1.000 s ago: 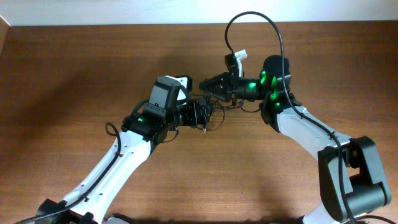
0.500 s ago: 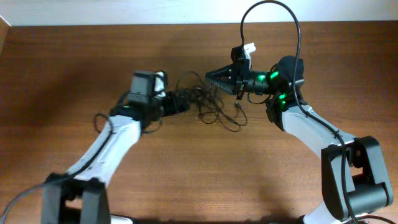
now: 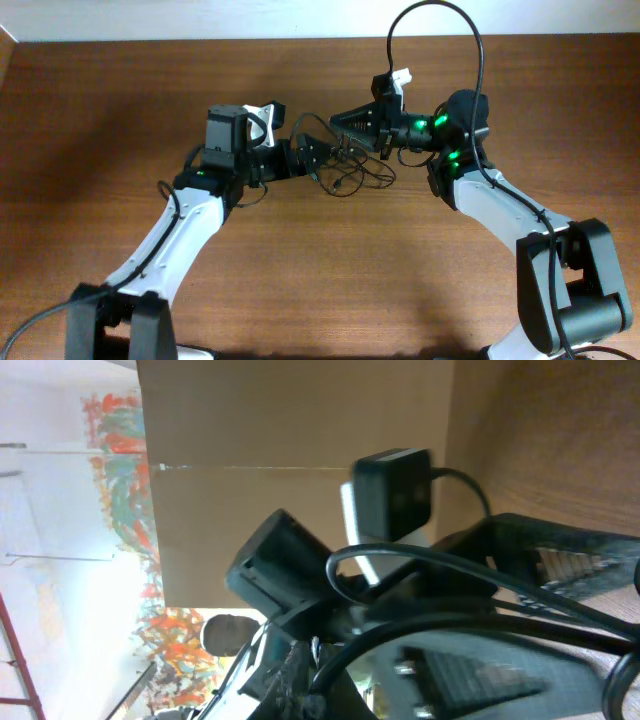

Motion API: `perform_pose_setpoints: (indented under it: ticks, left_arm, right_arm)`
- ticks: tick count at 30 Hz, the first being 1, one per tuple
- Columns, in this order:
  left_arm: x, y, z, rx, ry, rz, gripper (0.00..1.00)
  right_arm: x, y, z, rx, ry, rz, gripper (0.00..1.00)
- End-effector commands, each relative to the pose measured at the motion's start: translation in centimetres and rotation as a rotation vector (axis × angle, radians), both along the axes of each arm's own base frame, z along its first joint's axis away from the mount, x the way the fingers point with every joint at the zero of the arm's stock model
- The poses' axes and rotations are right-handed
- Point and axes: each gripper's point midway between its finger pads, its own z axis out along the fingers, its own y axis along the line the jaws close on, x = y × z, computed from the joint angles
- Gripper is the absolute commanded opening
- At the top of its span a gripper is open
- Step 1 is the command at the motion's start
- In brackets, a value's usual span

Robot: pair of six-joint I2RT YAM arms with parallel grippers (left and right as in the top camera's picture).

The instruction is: Untangle cables

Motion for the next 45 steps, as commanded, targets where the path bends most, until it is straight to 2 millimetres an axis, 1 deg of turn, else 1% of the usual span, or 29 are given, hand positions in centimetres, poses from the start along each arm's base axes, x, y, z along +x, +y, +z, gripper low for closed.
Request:
perform_pose_setpoints:
  ticks: [1,2,4,7,9,11,12,14,15,16,17,18,19,20,21,23,24,25,26,28,29,31,32,34,37,38,41,43,45]
  left_arm:
    - [1.1,-0.5,-2.8,0.002,0.081,0.049,0.99]
    - [1.9,-1.6,-2.8,-0.086,0.095,0.041,0.99]
    - [0.7,-4.3,-0.9,-0.254,0.073,-0.152,0.99]
    - [0.2,-4.9,-1.6,-0.311,0.191,-0.126,0.99]
    - [-1.3,-7.0,-2.6,-0.323,0.259,-0.177,0.99]
    - [-2.3,-8.5,-4.4,-0.305,0.306,-0.207,0.86]
    - [-2.5,-9.2,-6.1,-0.282,0.327,-0.205,0.73]
    - [-2.4,-9.4,-8.8,-0.231,0.358,-0.167,0.65]
    - [-2.4,-9.4,-9.9,-0.205,0.368,-0.148,0.4]
    - [-2.1,-9.2,-10.9,-0.16,0.33,-0.151,0.02]
    - [-1.8,-8.7,-10.9,-0.138,0.276,-0.176,0.0]
    - [-1.2,-7.3,-10.6,-0.136,0.276,-0.15,0.0]
    - [-0.7,-5.6,-9.6,-0.153,0.29,-0.115,0.0]
    - [-0.6,-4.7,-8.4,-0.183,0.292,-0.112,0.0]
    - [-0.2,-3.5,-6.2,-0.242,0.271,-0.12,0.21]
    - [1.1,-0.7,-2.3,-0.287,0.194,-0.067,0.43]
    - [1.4,0.1,-0.6,-0.314,0.191,-0.028,0.61]
    - [1.4,0.3,0.3,-0.335,0.205,-0.005,0.98]
    - [0.8,-0.1,1.3,-0.444,0.385,0.065,0.99]
    - [0.2,-0.1,0.6,-0.467,0.497,0.11,0.96]
    - [0.1,0.0,0.0,-0.459,0.542,0.15,0.74]
    - [-0.5,-0.4,-2.2,-0.374,0.595,0.23,0.58]
    - [-0.5,-1.0,-2.6,-0.361,0.621,0.271,0.59]
    - [-0.5,-2.2,-3.6,-0.329,0.664,0.372,0.88]
    - [0.7,-4.0,-3.1,-0.31,0.55,0.404,0.94]
    - [1.0,-4.2,-3.4,-0.285,0.521,0.433,0.91]
    - [1.1,-4.7,-4.1,-0.238,0.484,0.469,0.47]
    - [1.1,-6.2,-3.7,-0.211,0.405,0.433,0.52]
    - [1.2,-7.4,-3.5,-0.192,0.34,0.431,0.4]
  right_arm:
    - [0.2,-0.1,1.0,0.01,-0.037,-0.017,0.04]
    - [0.2,-0.1,1.0,0.01,-0.037,-0.016,0.04]
    - [0.2,-0.1,1.0,0.01,-0.037,-0.016,0.04]
    - [0.1,0.0,1.0,0.01,-0.037,-0.016,0.04]
    - [0.3,-0.1,1.0,0.01,-0.044,-0.027,0.04]
    - [0.6,-0.1,1.1,0.012,-0.047,-0.045,0.04]
    - [0.8,-0.1,1.1,0.011,-0.066,-0.054,0.04]
    - [1.3,-0.2,1.0,0.008,-0.081,-0.086,0.04]
    - [1.6,-0.3,0.8,0.003,-0.077,-0.104,0.04]
    - [2.3,-0.2,0.1,-0.025,-0.101,-0.143,0.04]
    - [3.1,-0.4,-1.9,-0.09,-0.094,-0.188,0.04]
    - [3.7,-0.8,-4.6,-0.176,-0.053,-0.228,0.04]
    - [3.9,-1.0,-5.8,-0.219,-0.047,-0.246,0.04]
    - [4.1,-1.1,-5.8,-0.226,-0.064,-0.257,0.04]
    - [4.3,-1.2,-5.8,-0.233,-0.08,-0.267,0.04]
    - [4.5,-1.4,-6.2,-0.247,-0.075,-0.286,0.04]
    - [4.8,-1.5,-6.2,-0.253,-0.083,-0.301,0.04]
    - [4.8,-1.5,-6.2,-0.257,-0.092,-0.302,0.04]
    - [4.8,-1.5,-6.2,-0.258,-0.096,-0.302,0.04]
    - [4.8,-1.5,-6.2,-0.258,-0.096,-0.302,0.04]
    - [4.8,-1.5,-6.2,-0.258,-0.096,-0.303,0.04]
    - [4.8,-1.5,-6.2,-0.258,-0.096,-0.302,0.04]
    - [4.8,-1.5,-6.2,-0.258,-0.096,-0.301,0.04]
    - [4.5,-1.0,-6.2,-0.258,-0.097,-0.29,0.04]
    - [4.1,-0.1,-6.3,-0.259,-0.092,-0.284,0.04]
    - [3.9,0.2,-6.3,-0.258,-0.094,-0.275,0.04]
    - [3.5,0.5,-6.2,-0.242,-0.055,-0.256,0.04]
    - [3.0,0.7,-6.0,-0.227,-0.038,-0.224,0.04]
    - [2.5,0.9,-5.7,-0.199,0.026,-0.191,0.04]
